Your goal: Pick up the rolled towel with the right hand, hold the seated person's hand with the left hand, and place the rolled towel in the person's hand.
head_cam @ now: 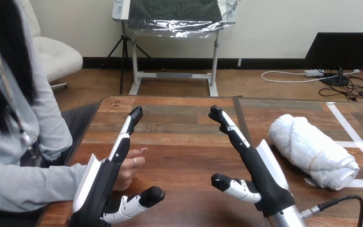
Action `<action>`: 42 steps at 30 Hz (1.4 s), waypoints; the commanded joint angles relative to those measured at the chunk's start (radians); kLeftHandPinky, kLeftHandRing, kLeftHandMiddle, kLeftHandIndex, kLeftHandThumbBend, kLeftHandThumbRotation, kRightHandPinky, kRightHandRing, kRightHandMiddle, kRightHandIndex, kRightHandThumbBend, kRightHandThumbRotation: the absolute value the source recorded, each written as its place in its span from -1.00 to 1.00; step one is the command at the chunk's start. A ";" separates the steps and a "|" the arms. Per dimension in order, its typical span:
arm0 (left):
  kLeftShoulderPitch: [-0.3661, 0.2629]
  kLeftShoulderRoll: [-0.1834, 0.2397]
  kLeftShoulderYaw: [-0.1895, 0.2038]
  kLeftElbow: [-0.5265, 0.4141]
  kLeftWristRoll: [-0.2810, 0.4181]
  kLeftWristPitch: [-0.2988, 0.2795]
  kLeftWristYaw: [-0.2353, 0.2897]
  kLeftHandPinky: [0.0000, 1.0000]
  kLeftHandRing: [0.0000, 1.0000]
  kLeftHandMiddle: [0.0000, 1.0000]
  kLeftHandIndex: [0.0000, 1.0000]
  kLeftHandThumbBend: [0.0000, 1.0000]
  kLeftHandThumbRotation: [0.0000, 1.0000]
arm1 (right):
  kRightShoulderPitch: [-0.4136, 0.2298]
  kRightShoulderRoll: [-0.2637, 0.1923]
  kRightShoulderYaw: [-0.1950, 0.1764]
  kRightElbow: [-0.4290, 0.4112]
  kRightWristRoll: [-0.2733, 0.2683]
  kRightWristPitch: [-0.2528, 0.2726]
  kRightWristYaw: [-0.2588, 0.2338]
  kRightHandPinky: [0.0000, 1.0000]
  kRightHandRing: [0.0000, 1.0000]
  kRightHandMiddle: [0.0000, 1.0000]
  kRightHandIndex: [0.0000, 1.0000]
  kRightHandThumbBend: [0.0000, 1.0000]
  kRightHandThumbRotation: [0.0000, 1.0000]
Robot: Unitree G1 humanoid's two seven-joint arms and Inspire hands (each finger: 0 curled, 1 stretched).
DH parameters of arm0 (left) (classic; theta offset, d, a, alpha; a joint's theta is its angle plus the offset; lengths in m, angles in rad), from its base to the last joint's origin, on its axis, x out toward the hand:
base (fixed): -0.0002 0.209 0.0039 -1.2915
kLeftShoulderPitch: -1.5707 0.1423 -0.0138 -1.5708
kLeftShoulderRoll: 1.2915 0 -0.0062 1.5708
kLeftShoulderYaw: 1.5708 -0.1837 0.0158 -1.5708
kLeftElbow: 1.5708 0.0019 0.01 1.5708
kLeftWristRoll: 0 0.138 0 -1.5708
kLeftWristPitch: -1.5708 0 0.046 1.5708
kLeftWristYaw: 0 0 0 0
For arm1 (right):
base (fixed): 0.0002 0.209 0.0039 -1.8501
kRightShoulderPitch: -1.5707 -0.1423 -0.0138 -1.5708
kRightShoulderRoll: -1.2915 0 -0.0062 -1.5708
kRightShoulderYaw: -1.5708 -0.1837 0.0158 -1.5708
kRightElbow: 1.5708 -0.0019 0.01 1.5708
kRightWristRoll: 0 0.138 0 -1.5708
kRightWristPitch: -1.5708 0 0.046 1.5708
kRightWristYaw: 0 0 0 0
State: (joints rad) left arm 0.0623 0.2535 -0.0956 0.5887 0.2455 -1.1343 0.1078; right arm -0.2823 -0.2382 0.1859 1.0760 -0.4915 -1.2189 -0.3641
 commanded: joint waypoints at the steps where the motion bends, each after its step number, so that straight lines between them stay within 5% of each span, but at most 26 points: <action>1: -0.032 -0.020 0.018 -0.040 0.002 0.000 0.004 1.00 0.96 0.98 0.98 1.00 0.70 | -0.049 -0.003 -0.006 -0.035 0.004 -0.013 -0.008 0.87 0.93 0.89 0.95 1.00 0.90; 42: -0.034 -0.028 0.045 -0.042 0.016 0.003 -0.004 1.00 0.95 0.98 0.98 1.00 0.74 | -0.061 0.000 -0.009 -0.026 0.033 -0.021 0.020 0.87 0.94 0.90 0.95 0.94 0.80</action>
State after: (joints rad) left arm 0.0684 0.2295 -0.0604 0.5883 0.2676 -1.1300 0.1061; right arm -0.2824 -0.2382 0.1859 1.0761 -0.4842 -1.2190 -0.3554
